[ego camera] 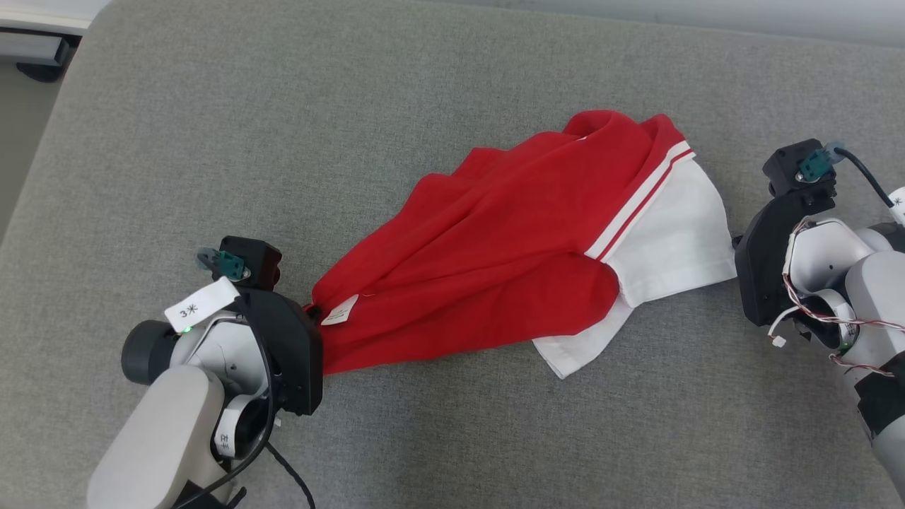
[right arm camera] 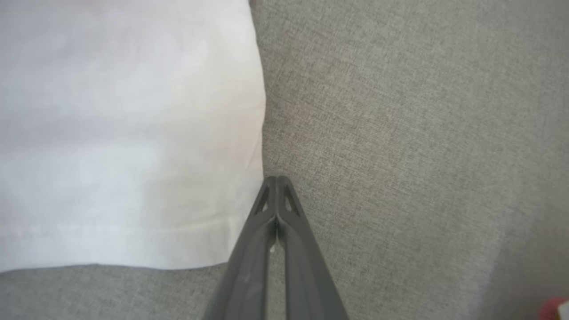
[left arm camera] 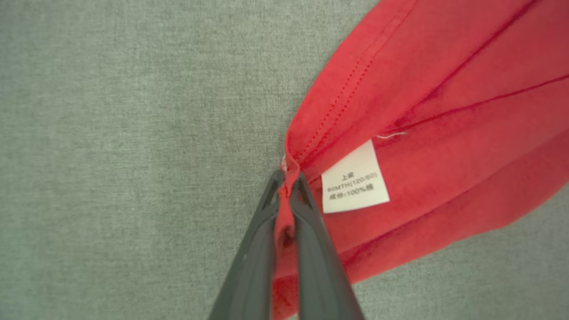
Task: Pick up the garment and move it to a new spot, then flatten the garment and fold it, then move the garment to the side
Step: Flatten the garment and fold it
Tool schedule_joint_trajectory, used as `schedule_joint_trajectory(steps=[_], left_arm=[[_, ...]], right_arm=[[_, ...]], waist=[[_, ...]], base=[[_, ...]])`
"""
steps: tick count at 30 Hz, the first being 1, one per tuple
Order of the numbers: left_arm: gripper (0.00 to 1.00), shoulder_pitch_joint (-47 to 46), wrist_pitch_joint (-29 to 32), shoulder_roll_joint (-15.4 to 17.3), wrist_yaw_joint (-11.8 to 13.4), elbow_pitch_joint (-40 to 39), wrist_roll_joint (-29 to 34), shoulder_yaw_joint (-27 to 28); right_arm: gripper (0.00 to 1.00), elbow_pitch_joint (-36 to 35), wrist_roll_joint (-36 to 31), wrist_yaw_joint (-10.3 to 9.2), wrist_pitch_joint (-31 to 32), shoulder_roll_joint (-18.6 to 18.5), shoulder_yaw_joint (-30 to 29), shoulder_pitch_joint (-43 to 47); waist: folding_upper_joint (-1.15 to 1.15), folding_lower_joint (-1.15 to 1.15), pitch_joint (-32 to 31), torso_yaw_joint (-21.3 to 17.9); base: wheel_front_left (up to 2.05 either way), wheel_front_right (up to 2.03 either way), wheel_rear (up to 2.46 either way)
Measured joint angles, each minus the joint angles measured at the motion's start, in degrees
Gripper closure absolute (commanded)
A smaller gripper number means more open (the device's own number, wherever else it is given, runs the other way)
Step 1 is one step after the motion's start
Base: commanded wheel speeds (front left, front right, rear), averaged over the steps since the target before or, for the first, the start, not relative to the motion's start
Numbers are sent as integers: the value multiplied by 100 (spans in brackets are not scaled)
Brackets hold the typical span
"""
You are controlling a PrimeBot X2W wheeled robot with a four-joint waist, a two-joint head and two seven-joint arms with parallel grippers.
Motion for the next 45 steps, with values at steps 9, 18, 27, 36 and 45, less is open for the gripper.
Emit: schedule_joint_trajectory(steps=[9, 18, 27, 36, 45], left_arm=[[100, 4, -377, -15, 18, 74, 18, 104], [100, 57, -525, -40, 16, 130, 20, 78], [100, 109, -605, -85, 11, 138, 20, 23], [100, 81, -657, -168, -4, 178, 19, -9], [100, 80, -754, -166, -46, 341, 2, 4]], right_arm=[[100, 79, -312, -315, -530, -48, -91, -31], [0, 23, -264, -316, -901, 99, -63, 38], [0, -4, -352, -292, -1100, 247, 160, 109], [88, 180, -408, -292, -1099, 268, 261, 159], [100, 297, -508, -361, -1039, 258, 263, 212]], waist=[[0, 0, -149, -49], [0, 0, -202, -105], [0, 0, -125, -119], [0, 0, -76, -58], [0, 0, -170, -113]], base=[[0, 0, 0], [0, 0, 0], [0, 0, 0], [0, 0, 0], [0, 0, 0]])
